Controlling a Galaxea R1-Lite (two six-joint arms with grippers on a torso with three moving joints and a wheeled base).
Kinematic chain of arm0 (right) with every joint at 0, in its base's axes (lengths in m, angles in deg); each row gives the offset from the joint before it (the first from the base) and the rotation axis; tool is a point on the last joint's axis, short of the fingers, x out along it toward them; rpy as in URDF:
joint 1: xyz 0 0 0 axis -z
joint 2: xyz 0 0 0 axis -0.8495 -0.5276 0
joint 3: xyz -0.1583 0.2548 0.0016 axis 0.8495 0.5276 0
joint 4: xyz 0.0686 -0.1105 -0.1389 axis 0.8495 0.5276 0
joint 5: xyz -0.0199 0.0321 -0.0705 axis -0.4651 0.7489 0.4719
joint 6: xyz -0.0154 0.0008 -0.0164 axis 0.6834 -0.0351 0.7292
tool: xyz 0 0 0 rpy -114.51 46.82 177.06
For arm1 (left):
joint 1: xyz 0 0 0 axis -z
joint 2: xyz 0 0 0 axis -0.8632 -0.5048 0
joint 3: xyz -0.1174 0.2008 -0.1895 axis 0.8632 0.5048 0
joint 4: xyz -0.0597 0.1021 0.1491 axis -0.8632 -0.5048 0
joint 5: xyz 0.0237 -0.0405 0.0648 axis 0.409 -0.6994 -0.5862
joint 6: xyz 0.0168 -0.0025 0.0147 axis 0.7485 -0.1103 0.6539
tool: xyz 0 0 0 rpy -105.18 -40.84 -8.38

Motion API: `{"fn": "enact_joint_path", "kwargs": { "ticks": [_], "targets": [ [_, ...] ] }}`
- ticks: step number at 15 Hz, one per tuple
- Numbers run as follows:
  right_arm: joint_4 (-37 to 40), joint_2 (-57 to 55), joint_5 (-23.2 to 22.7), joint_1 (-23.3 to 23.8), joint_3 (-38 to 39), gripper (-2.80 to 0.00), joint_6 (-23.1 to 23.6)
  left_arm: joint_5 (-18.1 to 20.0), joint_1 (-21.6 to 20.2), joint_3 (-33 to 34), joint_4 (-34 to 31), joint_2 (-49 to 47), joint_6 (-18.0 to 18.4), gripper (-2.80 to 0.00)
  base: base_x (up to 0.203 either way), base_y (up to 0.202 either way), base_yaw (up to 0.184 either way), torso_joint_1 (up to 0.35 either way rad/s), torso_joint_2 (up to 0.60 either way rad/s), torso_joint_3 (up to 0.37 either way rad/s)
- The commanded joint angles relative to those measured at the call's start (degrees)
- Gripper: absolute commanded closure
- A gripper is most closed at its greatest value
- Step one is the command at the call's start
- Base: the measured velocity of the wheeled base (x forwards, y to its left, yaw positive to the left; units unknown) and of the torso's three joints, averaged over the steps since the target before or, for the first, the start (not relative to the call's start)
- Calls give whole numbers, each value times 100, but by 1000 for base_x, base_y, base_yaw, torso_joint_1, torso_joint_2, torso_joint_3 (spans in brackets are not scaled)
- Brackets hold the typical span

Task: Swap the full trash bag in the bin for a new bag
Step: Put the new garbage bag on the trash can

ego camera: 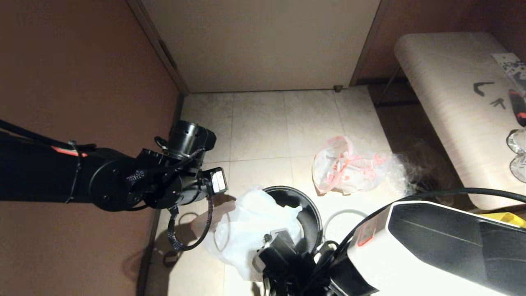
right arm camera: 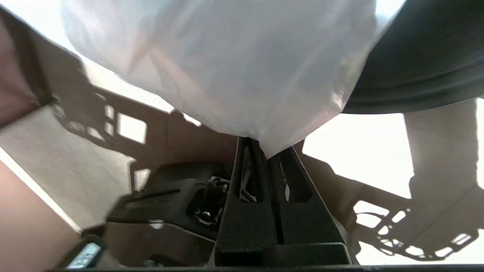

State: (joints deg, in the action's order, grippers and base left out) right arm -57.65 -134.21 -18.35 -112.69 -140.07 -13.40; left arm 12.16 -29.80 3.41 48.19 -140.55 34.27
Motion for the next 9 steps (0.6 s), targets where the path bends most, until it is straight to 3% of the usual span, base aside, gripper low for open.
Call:
{"fn": "enact_joint_path", "kwargs": {
  "ticks": [1, 9],
  "targets": [
    [-14, 386, 7, 188, 27, 0, -7, -28, 9, 0, 2, -65, -21, 0, 0, 0, 0, 0, 0, 0],
    [-30, -64, -20, 924, -1082, 0, 422, -41, 9, -9, 13, -251, -21, 0, 0, 0, 0, 0, 0, 0]
  ]
}}
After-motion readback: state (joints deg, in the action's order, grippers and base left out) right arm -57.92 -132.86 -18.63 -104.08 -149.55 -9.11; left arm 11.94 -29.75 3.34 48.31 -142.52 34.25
